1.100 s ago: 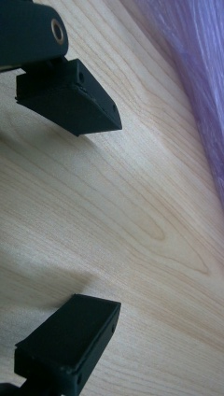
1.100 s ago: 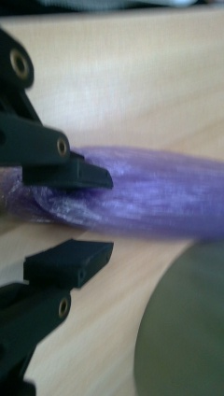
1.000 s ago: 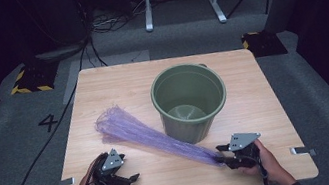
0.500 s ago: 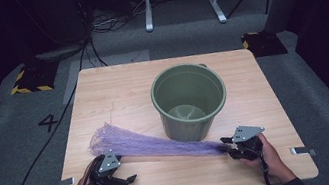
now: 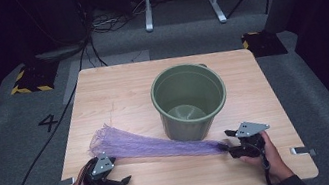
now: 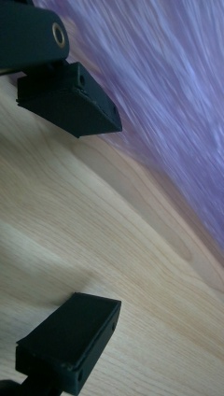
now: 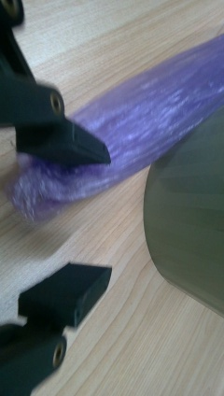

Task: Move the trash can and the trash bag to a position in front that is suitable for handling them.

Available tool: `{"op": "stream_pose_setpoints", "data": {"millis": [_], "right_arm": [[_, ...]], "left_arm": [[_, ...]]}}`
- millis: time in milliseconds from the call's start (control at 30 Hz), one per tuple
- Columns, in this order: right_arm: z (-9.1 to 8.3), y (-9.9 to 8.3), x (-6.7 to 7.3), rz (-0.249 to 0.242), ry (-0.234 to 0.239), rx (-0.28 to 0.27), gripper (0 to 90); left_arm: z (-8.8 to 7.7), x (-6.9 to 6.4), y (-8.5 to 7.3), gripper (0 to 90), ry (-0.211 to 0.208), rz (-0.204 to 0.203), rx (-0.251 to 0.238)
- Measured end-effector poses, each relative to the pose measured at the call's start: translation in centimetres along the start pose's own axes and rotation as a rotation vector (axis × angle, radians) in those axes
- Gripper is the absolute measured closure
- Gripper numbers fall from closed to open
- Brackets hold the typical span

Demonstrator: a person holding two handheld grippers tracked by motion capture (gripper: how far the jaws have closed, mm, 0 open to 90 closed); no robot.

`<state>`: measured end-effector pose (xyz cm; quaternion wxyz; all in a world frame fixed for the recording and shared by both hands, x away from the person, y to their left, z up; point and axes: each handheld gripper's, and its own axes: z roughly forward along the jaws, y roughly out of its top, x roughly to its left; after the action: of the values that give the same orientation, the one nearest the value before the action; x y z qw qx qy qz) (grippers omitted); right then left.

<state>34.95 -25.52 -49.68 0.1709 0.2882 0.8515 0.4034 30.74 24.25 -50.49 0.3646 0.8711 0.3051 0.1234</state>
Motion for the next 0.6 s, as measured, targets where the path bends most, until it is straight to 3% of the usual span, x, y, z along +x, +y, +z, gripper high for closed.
{"op": "stream_pose_setpoints", "data": {"millis": [67, 100, 133, 200, 367, 600], "right_arm": [[0.09, -0.11, -0.1, 0.006, 0.018, 0.004, 50.6], [0.4, -0.34, -0.27, 0.0, 0.048, 0.009, 61.3], [0.49, -0.32, -0.31, -0.002, 0.057, 0.014, 63.8], [0.58, -0.24, -0.31, -0.016, 0.052, 0.013, 68.5], [0.69, -0.21, -0.62, 0.003, 0.079, 0.021, 70.8], [0.86, -0.1, -0.81, 0.007, 0.079, 0.021, 75.9]], "left_arm": [[-0.1, 0.11, -0.09, 13.0, 0.005, -0.003, 0.0], [-0.27, 0.26, -0.26, 13.0, 0.013, -0.011, -0.001], [-0.34, 0.31, -0.32, 13.0, 0.018, -0.014, 0.0], [-0.41, 0.43, -0.39, 13.0, 0.02, -0.016, 0.0], [-0.36, 0.58, -0.36, 13.1, 0.02, -0.017, -0.001], [-0.59, 0.45, -0.49, 14.6, 0.028, -0.019, 0.0]]}}
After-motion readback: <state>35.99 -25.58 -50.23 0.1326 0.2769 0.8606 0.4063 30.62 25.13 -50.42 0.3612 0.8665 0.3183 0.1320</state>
